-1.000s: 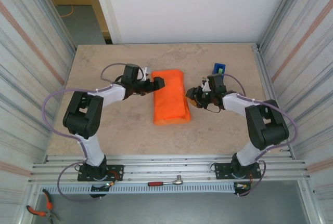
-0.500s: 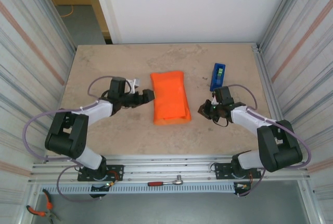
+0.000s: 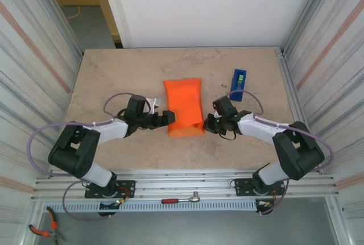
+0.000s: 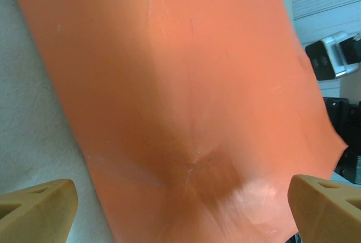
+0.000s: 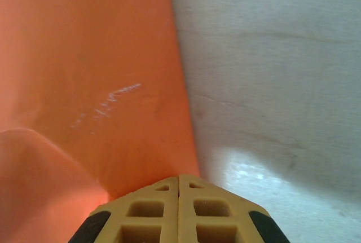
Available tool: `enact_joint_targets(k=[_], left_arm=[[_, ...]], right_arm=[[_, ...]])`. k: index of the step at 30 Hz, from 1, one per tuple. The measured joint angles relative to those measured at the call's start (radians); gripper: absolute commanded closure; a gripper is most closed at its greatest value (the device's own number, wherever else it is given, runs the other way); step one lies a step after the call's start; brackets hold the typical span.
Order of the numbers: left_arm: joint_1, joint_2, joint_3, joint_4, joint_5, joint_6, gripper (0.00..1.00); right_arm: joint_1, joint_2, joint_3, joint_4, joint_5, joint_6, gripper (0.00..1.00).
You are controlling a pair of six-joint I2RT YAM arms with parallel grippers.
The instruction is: Wrap the gift box in paper
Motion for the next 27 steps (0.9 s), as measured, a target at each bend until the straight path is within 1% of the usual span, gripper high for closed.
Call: enact_joint_targets(k=[2, 3, 4, 8, 9, 11, 13, 15, 18, 23, 27], left_arm=[[-0.002, -0.001, 0.0, -0.004, -0.014, 0.001, 0.04], [-0.002, -0.004, 0.0, -0.009, -0.023, 0.002, 0.04], [-0.002, -0.011, 0.0, -0.018, -0.037, 0.003, 0.04], [-0.002, -0.072, 0.0, -0.07, -0.102, 0.02, 0.03], [-0.003, -0.093, 0.0, -0.082, -0.12, 0.026, 0.03], [-0.01, -0.123, 0.0, -0.096, -0.149, 0.037, 0.02], [-0.023, -0.14, 0.0, -0.114, -0.174, 0.052, 0.02], [-0.043, -0.142, 0.003, -0.137, -0.199, 0.068, 0.02], [-0.082, -0.142, 0.01, -0.174, -0.245, 0.092, 0.02], [-0.14, -0.142, 0.017, -0.209, -0.334, 0.127, 0.01], [-0.161, -0.134, 0.017, -0.215, -0.412, 0.137, 0.01]], right_arm=[[-0.005, -0.003, 0.005, -0.005, 0.013, -0.001, 0.93], [-0.012, -0.007, 0.005, -0.016, 0.018, -0.001, 0.91], [-0.024, -0.015, 0.005, -0.031, 0.022, -0.001, 0.87], [-0.096, -0.099, -0.009, -0.081, 0.041, -0.004, 0.45], [-0.109, -0.123, -0.01, -0.092, 0.044, -0.007, 0.37], [-0.114, -0.17, -0.01, -0.101, 0.044, -0.009, 0.25], [-0.104, -0.198, -0.004, -0.109, 0.041, -0.015, 0.18], [-0.082, -0.198, 0.02, -0.118, 0.041, -0.022, 0.13], [-0.036, -0.173, 0.075, -0.13, 0.045, -0.03, 0.1], [0.027, -0.076, 0.153, -0.127, 0.078, -0.034, 0.11], [0.04, 0.017, 0.156, -0.122, 0.102, -0.035, 0.14]])
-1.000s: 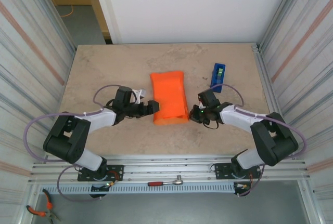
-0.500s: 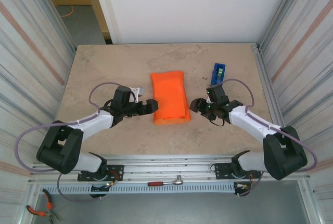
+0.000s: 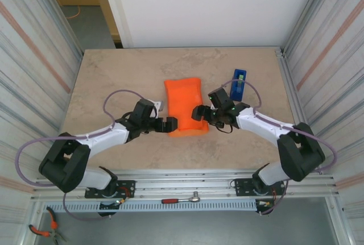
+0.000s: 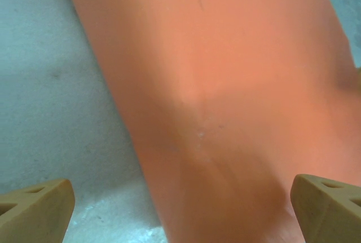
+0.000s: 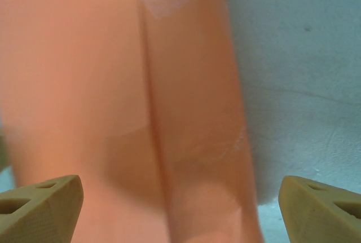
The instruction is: Wrap the gift box in paper
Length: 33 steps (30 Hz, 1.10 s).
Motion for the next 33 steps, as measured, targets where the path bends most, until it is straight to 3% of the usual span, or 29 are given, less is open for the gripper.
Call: enact_joint_targets(k=[16, 25, 33], left_arm=[[-0.098, 0.149, 0.024, 0.024, -0.252, -0.006, 0.01], [-0.125, 0.172, 0.04, 0.022, -0.332, -0.032, 0.01], [-0.174, 0.206, 0.069, -0.007, -0.435, -0.055, 0.01]], right_arm=[[0.013, 0.084, -0.013, 0.031, 0.03, 0.001, 0.19], [0.039, 0.135, -0.015, 0.046, 0.128, 0.014, 0.42], [0.064, 0.153, -0.011, 0.037, 0.188, 0.031, 0.47]])
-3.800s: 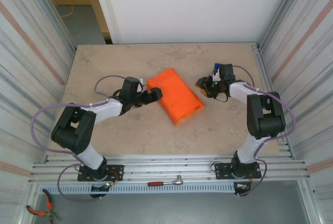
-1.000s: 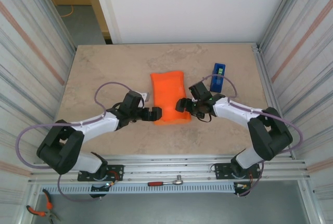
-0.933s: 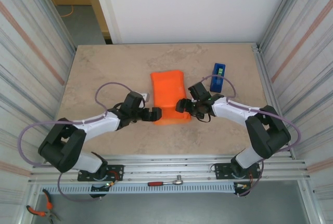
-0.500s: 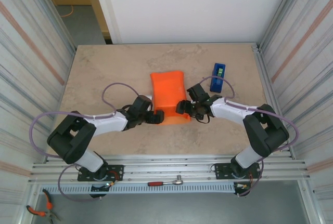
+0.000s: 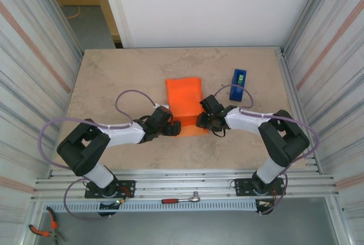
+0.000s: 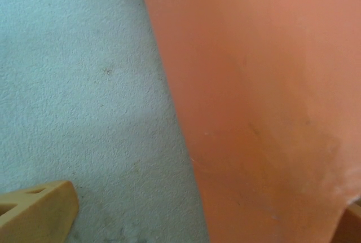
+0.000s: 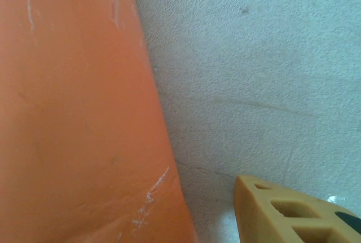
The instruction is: Wrap the gift box in paper
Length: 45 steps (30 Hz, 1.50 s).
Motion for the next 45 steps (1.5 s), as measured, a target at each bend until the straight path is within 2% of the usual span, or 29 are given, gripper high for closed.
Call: enact_joint_targets(k=[5, 6, 9, 11, 13, 15, 16, 17, 18, 19, 20, 21, 23, 24, 26, 27, 29, 32, 33, 37, 41, 44, 45], left_arm=[[-0.023, 0.016, 0.014, -0.011, -0.059, -0.01, 0.01], [-0.023, 0.021, 0.016, -0.012, -0.074, -0.01, 0.01], [-0.023, 0.027, 0.019, -0.015, -0.1, -0.012, 0.01], [-0.023, 0.032, 0.019, -0.019, -0.117, -0.013, 0.01], [-0.023, 0.037, 0.023, -0.021, -0.13, -0.013, 0.01], [-0.024, 0.042, 0.027, -0.023, -0.137, -0.012, 0.01], [-0.024, 0.043, 0.028, -0.024, -0.139, -0.012, 0.01], [-0.028, 0.043, 0.028, -0.024, -0.142, -0.01, 0.01], [-0.028, 0.045, 0.028, -0.024, -0.146, -0.009, 0.01], [-0.028, 0.046, 0.028, -0.024, -0.148, -0.009, 0.01], [-0.028, 0.047, 0.028, -0.024, -0.148, -0.009, 0.01], [-0.029, 0.047, 0.029, -0.024, -0.151, -0.009, 0.01], [-0.03, 0.049, 0.03, -0.024, -0.156, -0.008, 0.01], [-0.03, 0.051, 0.031, -0.024, -0.156, -0.008, 0.01], [-0.03, 0.051, 0.032, -0.024, -0.158, -0.008, 0.01], [-0.032, 0.052, 0.032, -0.024, -0.159, -0.008, 0.01], [-0.032, 0.053, 0.032, -0.024, -0.162, -0.008, 0.01], [-0.035, 0.055, 0.032, -0.024, -0.164, -0.008, 0.01], [-0.035, 0.055, 0.032, -0.024, -0.165, -0.008, 0.02], [-0.035, 0.055, 0.032, -0.024, -0.164, -0.008, 0.01], [-0.035, 0.051, 0.032, -0.025, -0.163, -0.008, 0.01], [-0.035, 0.031, 0.032, -0.039, -0.159, -0.002, 0.01], [-0.035, 0.019, 0.032, -0.044, -0.158, 0.0, 0.01]], right_arm=[[0.023, -0.001, 0.0, -0.001, 0.022, 0.01, 0.5], [0.027, -0.002, 0.0, -0.001, 0.023, 0.014, 0.53], [0.037, -0.005, 0.0, -0.001, 0.024, 0.036, 0.74], [0.04, -0.006, 0.0, -0.001, 0.024, 0.048, 0.8], [0.04, -0.006, 0.0, -0.002, 0.023, 0.06, 0.76], [0.04, -0.006, 0.0, -0.003, 0.022, 0.074, 0.57], [0.04, -0.006, 0.0, -0.007, 0.023, 0.081, 0.54], [0.04, -0.006, 0.0, -0.009, 0.023, 0.085, 0.55], [0.042, -0.006, 0.0, -0.012, 0.023, 0.085, 0.62], [0.045, -0.006, 0.0, -0.015, 0.024, 0.088, 0.79], [0.048, -0.006, 0.0, -0.016, 0.023, 0.09, 0.91], [0.053, -0.006, 0.0, -0.016, 0.024, 0.099, 0.97], [0.059, -0.006, 0.001, -0.017, 0.023, 0.11, 0.96], [0.061, -0.006, 0.002, -0.018, 0.024, 0.112, 0.9], [0.066, -0.006, 0.004, -0.02, 0.024, 0.122, 0.66], [0.07, -0.006, 0.004, -0.022, 0.024, 0.128, 0.68], [0.078, -0.006, 0.005, -0.027, 0.03, 0.132, 1.0], [0.085, -0.006, 0.005, -0.03, 0.037, 0.156, 1.0], [0.085, -0.006, 0.005, -0.031, 0.038, 0.159, 0.93], [0.085, -0.008, 0.004, -0.039, 0.042, 0.172, 0.55], [0.085, -0.071, -0.021, -0.046, 0.043, 0.189, 0.38], [0.086, -0.154, -0.047, -0.061, 0.052, 0.193, 0.05], [0.086, -0.176, -0.048, -0.073, 0.059, 0.189, 0.02]])
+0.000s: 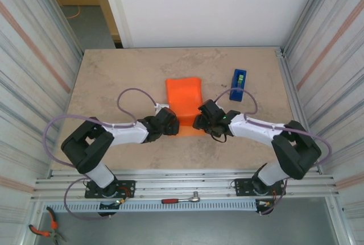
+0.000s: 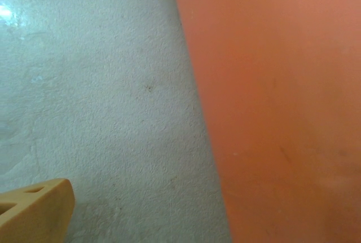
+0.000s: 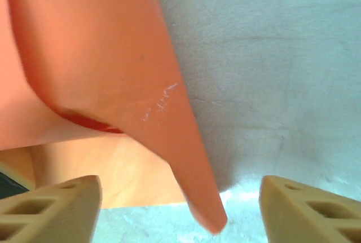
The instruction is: Wrap the gift box in paper
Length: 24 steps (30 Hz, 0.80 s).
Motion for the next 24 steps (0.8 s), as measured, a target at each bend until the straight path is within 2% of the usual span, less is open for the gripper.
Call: enact_joint_targets(k=[5, 11, 13, 19, 24], left_arm=[[0.0, -0.095, 0.0, -0.014, 0.012, 0.01, 0.01], [0.02, -0.186, 0.002, -0.025, 0.082, 0.001, 0.01], [0.075, -0.21, 0.002, -0.024, 0.144, -0.014, 0.01], [0.34, -0.199, 0.033, -0.001, 0.384, -0.04, 0.01], [0.419, -0.028, 0.226, 0.004, 0.549, -0.039, 0.01]], right_arm=[[0.0, -0.081, 0.0, -0.025, 0.041, -0.012, 0.02], [-0.037, -0.087, 0.0, -0.02, 0.021, -0.021, 0.02], [-0.081, -0.087, 0.0, -0.005, -0.019, -0.025, 0.02], [-0.235, -0.06, 0.044, 0.031, -0.146, -0.063, 0.02], [-0.32, 0.108, 0.264, 0.033, -0.253, -0.108, 0.02]])
